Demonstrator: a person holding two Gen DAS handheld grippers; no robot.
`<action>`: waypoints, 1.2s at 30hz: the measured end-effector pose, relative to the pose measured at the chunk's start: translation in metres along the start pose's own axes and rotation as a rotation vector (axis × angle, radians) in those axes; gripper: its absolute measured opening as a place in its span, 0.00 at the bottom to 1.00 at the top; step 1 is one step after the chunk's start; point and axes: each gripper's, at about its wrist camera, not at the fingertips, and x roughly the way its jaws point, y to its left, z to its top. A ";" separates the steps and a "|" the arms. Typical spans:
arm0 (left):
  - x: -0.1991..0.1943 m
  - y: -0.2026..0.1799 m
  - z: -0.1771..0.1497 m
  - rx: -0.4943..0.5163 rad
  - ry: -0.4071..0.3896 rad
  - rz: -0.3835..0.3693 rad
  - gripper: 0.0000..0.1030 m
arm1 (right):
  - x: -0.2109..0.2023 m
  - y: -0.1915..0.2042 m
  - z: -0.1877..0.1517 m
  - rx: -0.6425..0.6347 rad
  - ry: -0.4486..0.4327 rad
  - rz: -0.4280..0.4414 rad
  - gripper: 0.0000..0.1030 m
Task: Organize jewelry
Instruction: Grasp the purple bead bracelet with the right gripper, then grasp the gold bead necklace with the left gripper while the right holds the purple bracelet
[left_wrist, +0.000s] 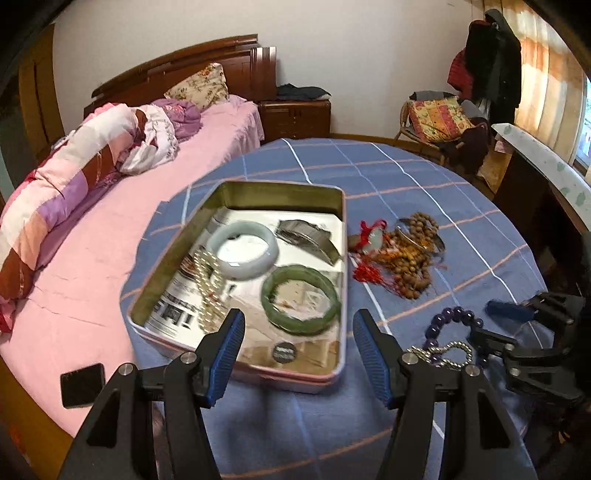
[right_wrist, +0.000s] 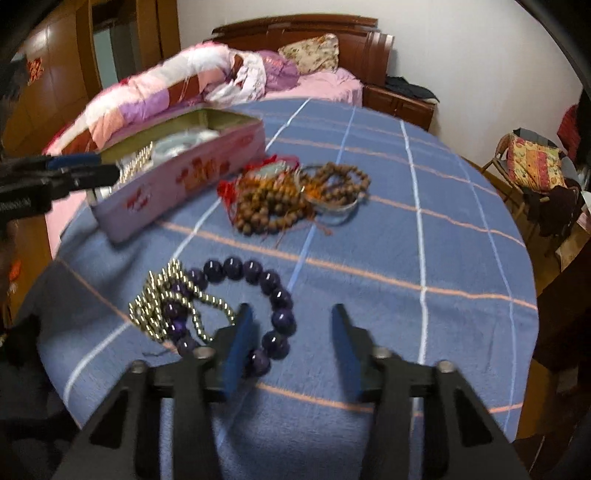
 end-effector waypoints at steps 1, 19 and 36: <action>0.000 -0.003 -0.001 0.007 0.003 -0.005 0.60 | 0.000 0.002 -0.002 -0.013 -0.008 -0.006 0.29; 0.001 -0.069 -0.012 0.133 0.025 -0.085 0.60 | -0.003 -0.047 -0.006 0.103 -0.044 -0.182 0.16; 0.014 -0.092 -0.021 0.166 0.109 -0.125 0.60 | -0.028 -0.033 -0.026 0.042 -0.030 -0.183 0.16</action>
